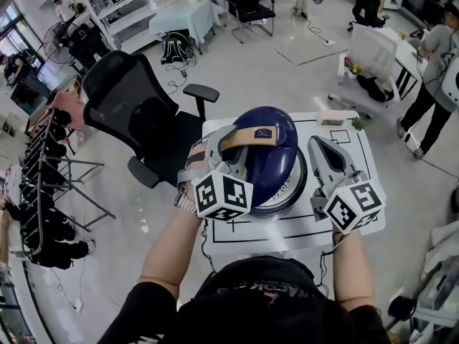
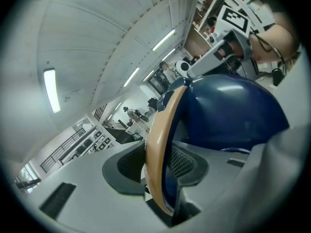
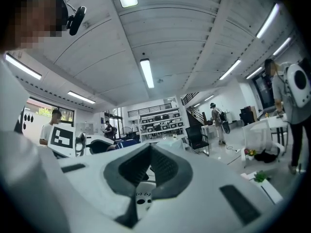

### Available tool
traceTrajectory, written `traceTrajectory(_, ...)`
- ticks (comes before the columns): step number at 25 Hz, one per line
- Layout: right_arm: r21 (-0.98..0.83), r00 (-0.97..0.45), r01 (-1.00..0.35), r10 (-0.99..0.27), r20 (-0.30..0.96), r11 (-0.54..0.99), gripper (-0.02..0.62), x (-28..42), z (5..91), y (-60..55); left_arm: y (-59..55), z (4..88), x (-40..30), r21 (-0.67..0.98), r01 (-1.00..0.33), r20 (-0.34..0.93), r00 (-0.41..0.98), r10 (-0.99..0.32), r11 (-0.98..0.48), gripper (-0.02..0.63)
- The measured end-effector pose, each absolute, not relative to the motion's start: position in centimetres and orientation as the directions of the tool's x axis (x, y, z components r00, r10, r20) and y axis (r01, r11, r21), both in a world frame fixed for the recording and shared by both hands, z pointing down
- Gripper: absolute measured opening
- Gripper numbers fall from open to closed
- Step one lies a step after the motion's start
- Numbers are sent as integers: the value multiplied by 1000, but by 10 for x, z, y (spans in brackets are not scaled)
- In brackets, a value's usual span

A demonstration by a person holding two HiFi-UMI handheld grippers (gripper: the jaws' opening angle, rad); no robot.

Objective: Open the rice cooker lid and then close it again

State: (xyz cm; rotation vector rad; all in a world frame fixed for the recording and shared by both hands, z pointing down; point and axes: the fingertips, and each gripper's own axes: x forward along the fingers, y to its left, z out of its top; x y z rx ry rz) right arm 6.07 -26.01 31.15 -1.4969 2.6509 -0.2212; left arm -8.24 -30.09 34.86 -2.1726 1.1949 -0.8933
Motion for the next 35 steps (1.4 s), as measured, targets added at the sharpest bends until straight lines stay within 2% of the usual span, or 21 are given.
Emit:
traceTrajectory(7, -157, -586, -801, -810, 8, 578, 2, 63, 312, -259, -296, 362, -57, -760, -438, 349, 349, -870, -481, 133)
traceTrajectory(14, -87, -655, -756, -749, 99, 649, 2, 50, 331, -262, -292, 382, -30, -811, -339, 386, 302, -871, -477, 140)
traceTrajectory(20, -98, -692, -720, -702, 167, 687, 2, 43, 355, -267, -291, 391, -21, -833, -286, 404, 270, -874, -473, 140)
traceTrajectory(35, -157, -727, -685, -653, 213, 711, 2, 48, 397, -273, -291, 424, -3, -861, -169, 447, 197, -873, -479, 149)
